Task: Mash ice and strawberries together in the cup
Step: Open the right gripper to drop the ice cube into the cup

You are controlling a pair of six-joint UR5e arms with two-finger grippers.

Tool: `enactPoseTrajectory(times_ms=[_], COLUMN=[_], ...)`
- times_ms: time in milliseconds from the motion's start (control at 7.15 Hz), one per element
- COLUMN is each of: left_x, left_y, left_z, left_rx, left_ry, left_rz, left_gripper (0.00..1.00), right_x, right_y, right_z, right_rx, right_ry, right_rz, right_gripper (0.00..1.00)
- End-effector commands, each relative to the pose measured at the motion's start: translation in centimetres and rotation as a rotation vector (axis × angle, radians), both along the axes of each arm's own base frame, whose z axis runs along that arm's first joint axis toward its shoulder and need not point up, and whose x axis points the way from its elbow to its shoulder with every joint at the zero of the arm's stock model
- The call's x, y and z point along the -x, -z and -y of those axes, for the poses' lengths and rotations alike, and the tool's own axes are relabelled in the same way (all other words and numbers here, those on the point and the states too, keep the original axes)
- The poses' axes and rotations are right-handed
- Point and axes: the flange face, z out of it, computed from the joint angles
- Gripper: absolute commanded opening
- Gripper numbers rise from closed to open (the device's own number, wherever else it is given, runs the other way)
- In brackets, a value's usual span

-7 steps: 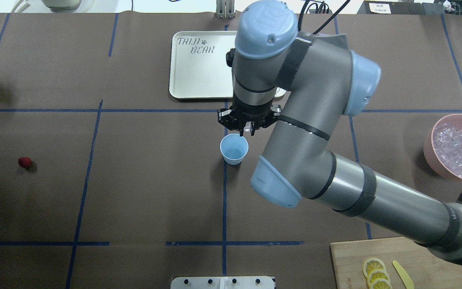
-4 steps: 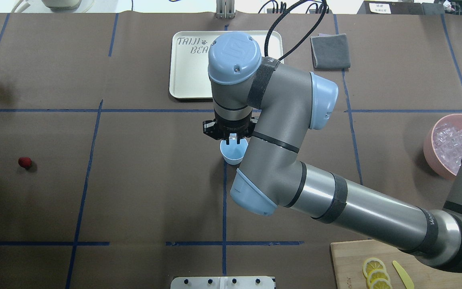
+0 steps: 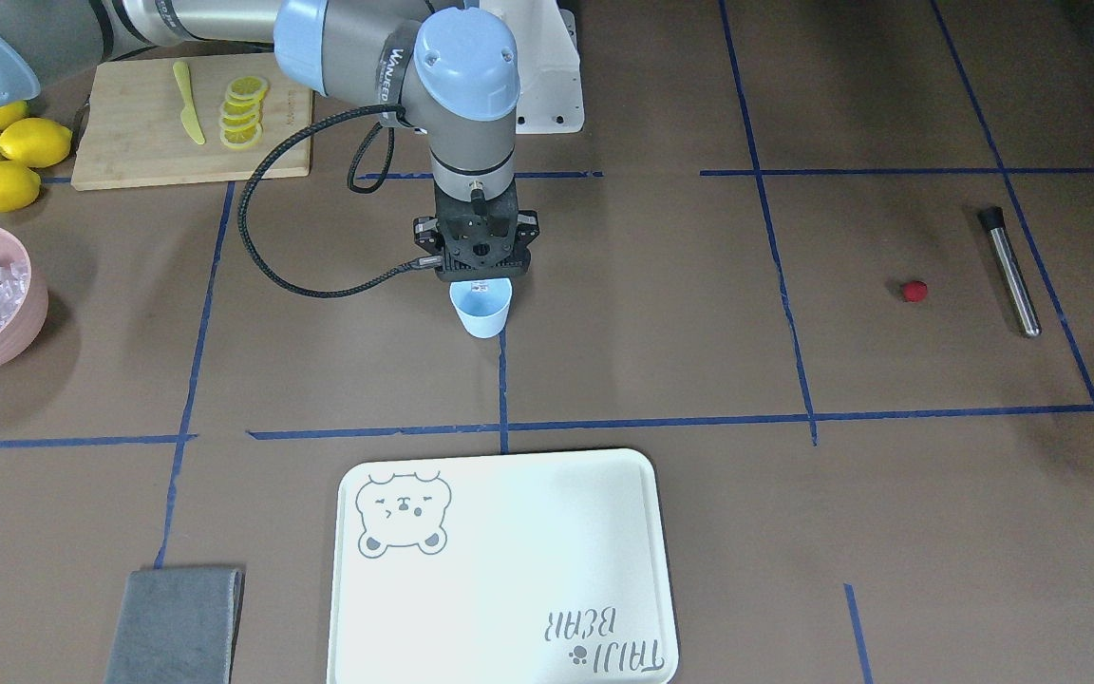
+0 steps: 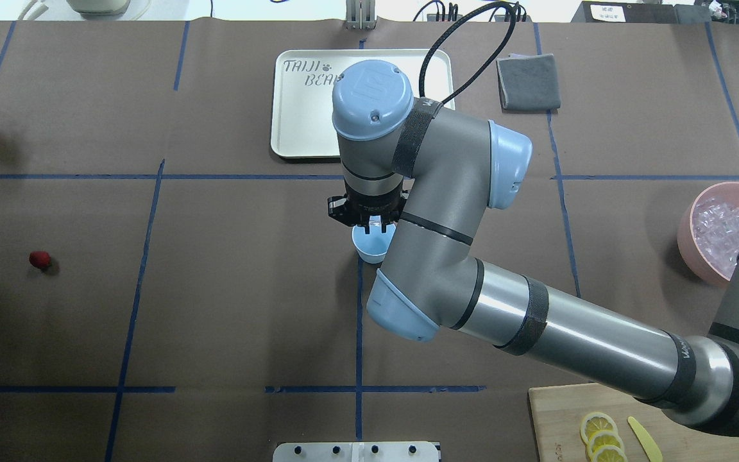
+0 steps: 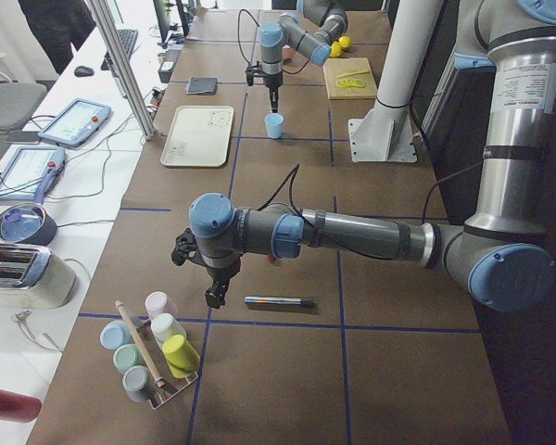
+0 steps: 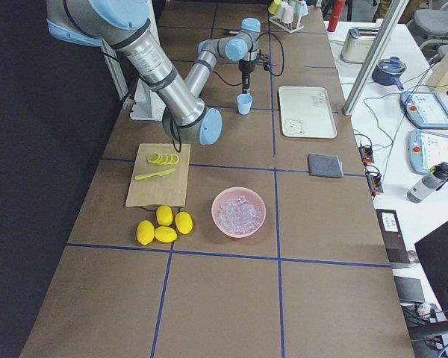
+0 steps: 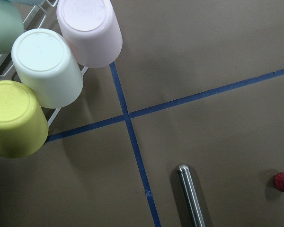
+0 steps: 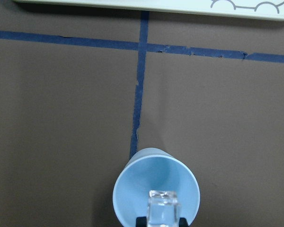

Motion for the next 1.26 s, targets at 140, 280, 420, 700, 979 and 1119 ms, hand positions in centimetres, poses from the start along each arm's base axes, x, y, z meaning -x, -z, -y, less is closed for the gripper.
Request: enactPoseTrajectory(times_ms=[140,280,420,700,979,1119], left_x=[0.01,0.0,0.0,0.0,-0.01,-0.01], left_y=[-0.03,0.05,0.05,0.13,0.14,0.14], left_z=[0.0,0.07,0.07,0.14,0.14,0.14], left_rx=[0.0,-0.001,-0.001,-0.003,-0.003,-0.003], left_ry=[0.0,0.0,0.0,0.0,0.0,0.0], left_rz=[0.001,0.001,0.001,0.001,-0.001,-0.001], left_gripper=[1.0,1.0,1.0,1.0,1.0,1.0], right_x=[0.19,0.19,0.19,0.2,-0.04,-0.16], right_y=[-0.12,-0.12,-0.12,-0.22,0.32,0.59], right_z=[0.11,0.11,0.11,0.1,-0.05,0.0], right_rx=[0.002,0.002,0.002,0.004,0.0,-0.002], right_ry=[0.002,0.002,0.002,0.003,0.001,0.0], right_rz=[0.003,0.003,0.003,0.002,0.011,0.015], right_gripper=[0.38,0.49,0.64,0.85,0.99,0.99])
